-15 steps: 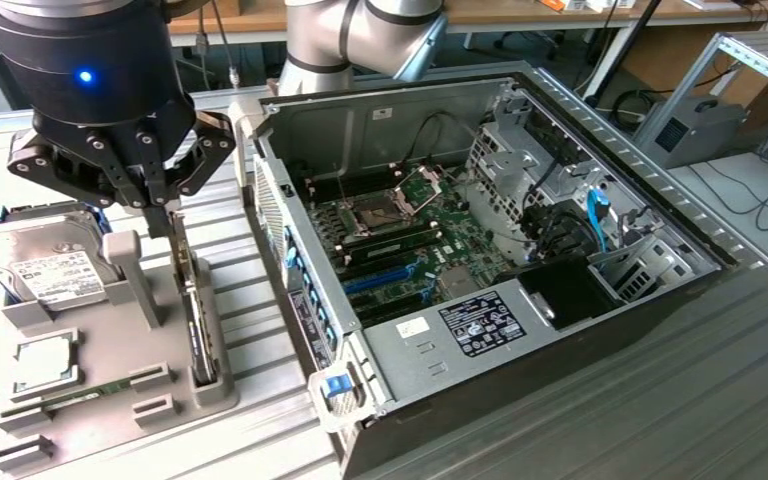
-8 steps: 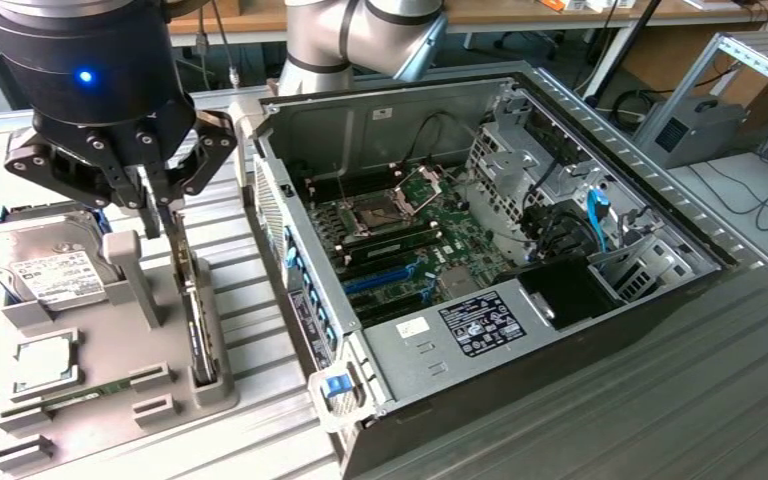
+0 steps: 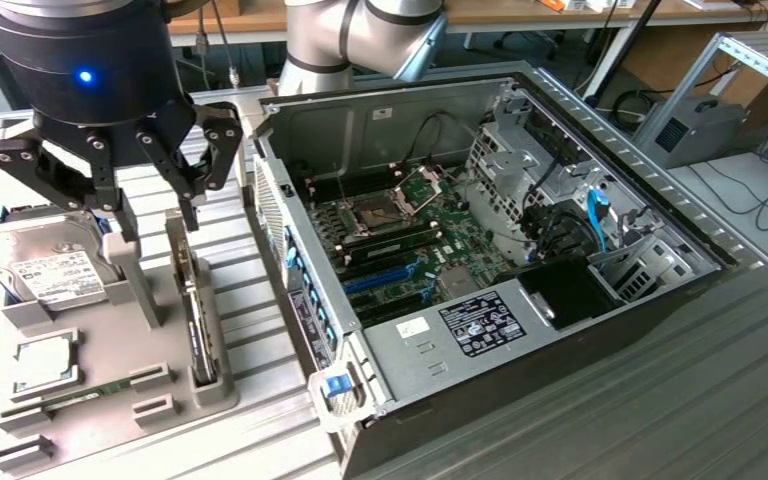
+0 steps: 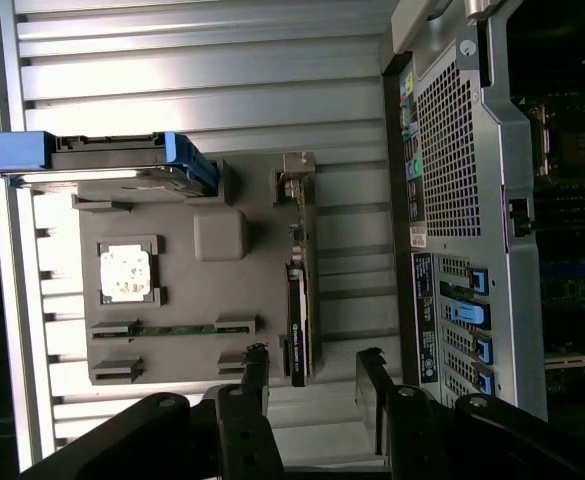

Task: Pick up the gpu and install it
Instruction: 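Pick up the gpu and move the gpu toward the slot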

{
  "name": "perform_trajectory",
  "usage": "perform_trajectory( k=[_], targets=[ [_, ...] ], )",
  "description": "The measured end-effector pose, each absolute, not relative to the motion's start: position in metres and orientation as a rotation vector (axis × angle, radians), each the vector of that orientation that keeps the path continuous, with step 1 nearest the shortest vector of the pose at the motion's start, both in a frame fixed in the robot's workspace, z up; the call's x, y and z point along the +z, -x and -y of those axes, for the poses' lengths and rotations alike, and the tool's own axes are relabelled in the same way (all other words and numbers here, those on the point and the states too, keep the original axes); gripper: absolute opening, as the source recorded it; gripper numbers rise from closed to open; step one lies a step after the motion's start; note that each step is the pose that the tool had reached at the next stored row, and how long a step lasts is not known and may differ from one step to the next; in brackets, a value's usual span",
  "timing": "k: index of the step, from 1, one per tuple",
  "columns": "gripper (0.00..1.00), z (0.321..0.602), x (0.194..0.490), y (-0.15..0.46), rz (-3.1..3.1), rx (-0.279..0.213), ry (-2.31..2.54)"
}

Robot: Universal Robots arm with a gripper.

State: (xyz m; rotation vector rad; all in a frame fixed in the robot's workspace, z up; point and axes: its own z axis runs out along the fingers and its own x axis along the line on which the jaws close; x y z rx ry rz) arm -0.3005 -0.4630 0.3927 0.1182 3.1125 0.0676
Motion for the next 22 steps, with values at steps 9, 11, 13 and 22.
perform_trajectory(
  k=[9, 11, 13, 22],
  targets=[
    [0.48, 0.463, 0.39, 0.3, -3.112, 0.068, -0.118],
    [0.48, 0.463, 0.388, 0.3, -3.112, 0.068, -0.118],
    [0.48, 0.463, 0.386, 0.3, -3.113, 0.067, -0.118],
    [0.48, 0.463, 0.382, 0.3, -3.112, 0.068, -0.118]
  ],
)
